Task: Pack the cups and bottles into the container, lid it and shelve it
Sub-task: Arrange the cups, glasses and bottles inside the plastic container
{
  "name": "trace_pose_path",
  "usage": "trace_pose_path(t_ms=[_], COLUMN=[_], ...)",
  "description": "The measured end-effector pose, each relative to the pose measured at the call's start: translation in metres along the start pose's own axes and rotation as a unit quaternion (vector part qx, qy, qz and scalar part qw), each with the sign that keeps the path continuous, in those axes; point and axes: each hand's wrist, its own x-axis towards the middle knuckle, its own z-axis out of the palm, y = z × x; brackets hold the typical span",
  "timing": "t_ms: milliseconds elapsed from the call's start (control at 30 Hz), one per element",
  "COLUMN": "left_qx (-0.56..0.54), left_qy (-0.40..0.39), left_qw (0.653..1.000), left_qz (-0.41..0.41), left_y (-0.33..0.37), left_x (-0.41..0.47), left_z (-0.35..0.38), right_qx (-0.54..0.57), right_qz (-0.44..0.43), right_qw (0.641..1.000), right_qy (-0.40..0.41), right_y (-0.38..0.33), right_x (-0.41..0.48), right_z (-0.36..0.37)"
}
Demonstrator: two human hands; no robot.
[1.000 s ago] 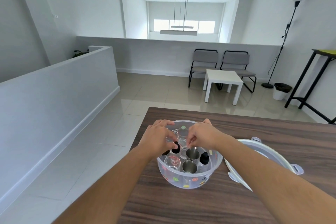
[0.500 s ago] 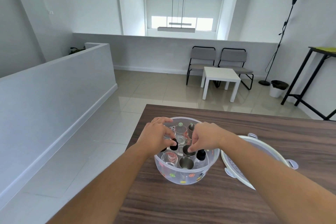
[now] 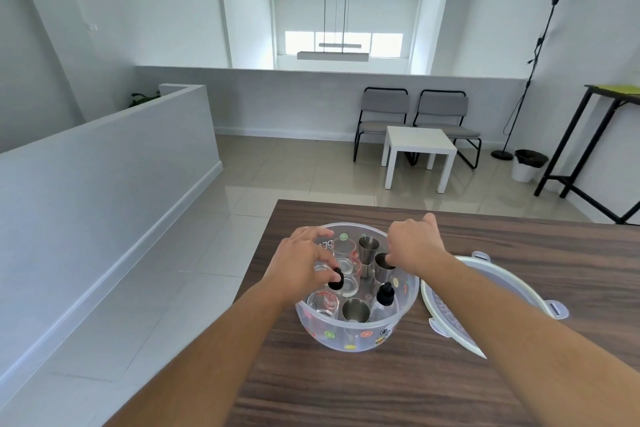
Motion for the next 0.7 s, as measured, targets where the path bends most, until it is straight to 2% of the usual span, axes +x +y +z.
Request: trace_pose_path(t_ms=[233,300,400,500,700], left_qx=[-0.009,-0.010,-0.009,-0.008,-0.026], left_qy=[-0.006,-0.009,-0.010,-0.011,-0.020], left_qw=[1.000,0.999,0.999,0.999,0.998], left_qz=[0.027,0.035,0.040,0.045,0.048], left_y=[0.009,0.012,0.016,0.020,0.028], left_x=[0.002,0.004,0.006,0.009,0.014], left_z=[0.003,0.005,0.007,0.009,0.014], right_qx=[0.008,0.065,0.242,0.290,0.284], right_qz=[0.029,0.020,-0.064,-0.145,-0.136], right_qw=[0.999,0.997,0.967,0.934,0.942], right_qy=[0.030,0.035,-0.047,-0.151,-0.114], right_y=[-0.002,0.004,0.017,0.015,0.007], right_x=[-0.007,-0.016,-0.035,-0.051,-0.056], right_z=[-0.004,-0.016,-0.037,-0.045,-0.030])
